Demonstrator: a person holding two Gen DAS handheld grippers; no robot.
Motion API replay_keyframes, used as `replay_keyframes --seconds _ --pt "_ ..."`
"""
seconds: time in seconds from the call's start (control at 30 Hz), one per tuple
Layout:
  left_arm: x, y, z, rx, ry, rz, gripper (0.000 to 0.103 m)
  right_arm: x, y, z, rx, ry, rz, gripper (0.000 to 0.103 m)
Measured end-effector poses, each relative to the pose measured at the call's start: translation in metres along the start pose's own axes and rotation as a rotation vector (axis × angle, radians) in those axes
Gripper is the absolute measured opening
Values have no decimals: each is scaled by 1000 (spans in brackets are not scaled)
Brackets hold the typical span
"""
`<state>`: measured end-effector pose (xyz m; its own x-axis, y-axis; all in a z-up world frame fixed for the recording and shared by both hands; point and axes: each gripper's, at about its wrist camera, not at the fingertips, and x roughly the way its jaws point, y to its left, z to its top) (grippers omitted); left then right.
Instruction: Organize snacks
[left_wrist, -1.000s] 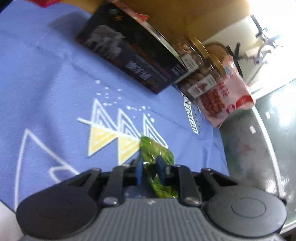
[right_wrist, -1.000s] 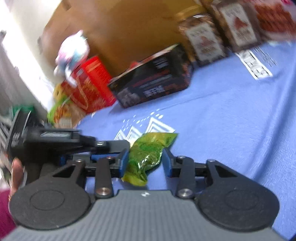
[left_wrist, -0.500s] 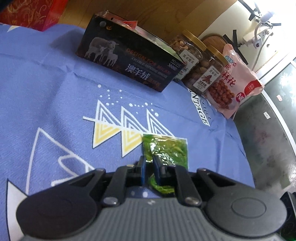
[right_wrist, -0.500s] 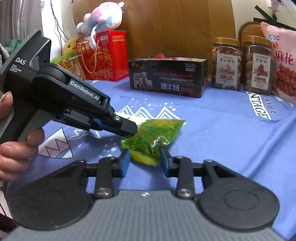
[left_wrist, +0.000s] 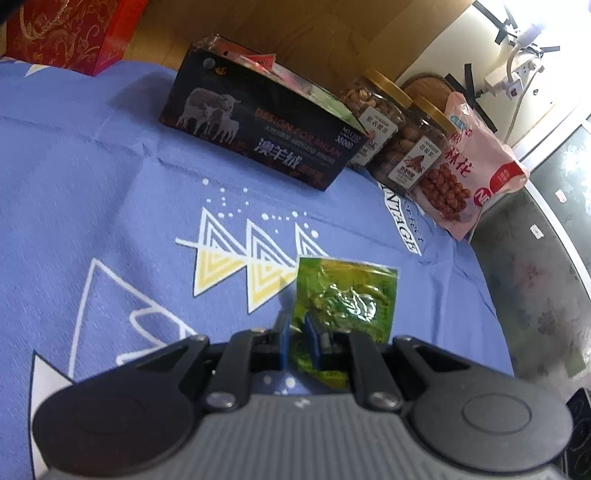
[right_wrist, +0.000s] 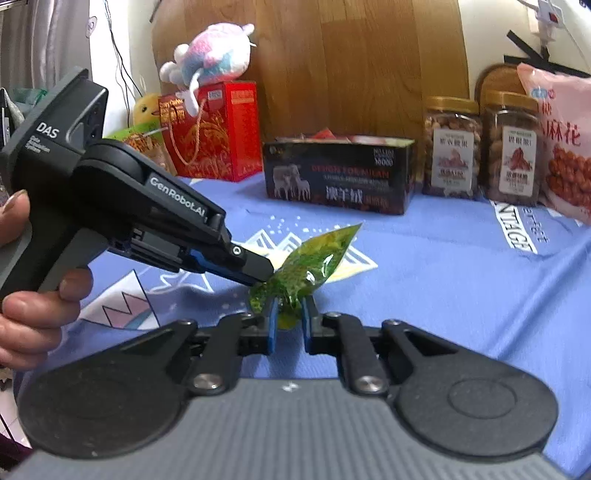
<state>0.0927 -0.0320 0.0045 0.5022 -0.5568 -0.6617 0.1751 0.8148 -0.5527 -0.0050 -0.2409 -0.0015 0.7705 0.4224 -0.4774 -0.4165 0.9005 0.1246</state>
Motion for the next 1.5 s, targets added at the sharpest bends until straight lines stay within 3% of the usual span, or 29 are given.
replay_keyframes --seconds 0.23,0.5,0.73,0.8,0.87,1.13,1.2,1.33,1.4,1.5 --pt "-7 -7 16 20 -35 -10 10 1 -3 16 15 -55 1 16" --pt "-13 -31 83 98 -144 -4 10 23 -19 72 -1 -178 -13 16" --pt "17 -35 162 131 -256 57 11 92 -50 128 -2 -232 -37 18" --pt "35 -32 178 138 -258 59 20 115 -58 133 12 -219 -72 20" --pt "51 -32 185 150 -252 134 20 131 -64 133 17 -200 -99 27" --pt "34 -40 153 262 -314 261 22 91 -64 111 111 -196 -83 34" --pt "23 -44 140 294 -330 300 34 78 -58 103 145 -182 -80 38" --pt "0 -43 105 345 -350 381 44 55 -50 80 264 -138 -59 51" --pt "-12 -39 88 339 -339 403 54 46 -42 67 299 -108 -48 56" --pt "-24 -30 63 314 -319 428 60 31 -27 50 321 -73 -45 62"
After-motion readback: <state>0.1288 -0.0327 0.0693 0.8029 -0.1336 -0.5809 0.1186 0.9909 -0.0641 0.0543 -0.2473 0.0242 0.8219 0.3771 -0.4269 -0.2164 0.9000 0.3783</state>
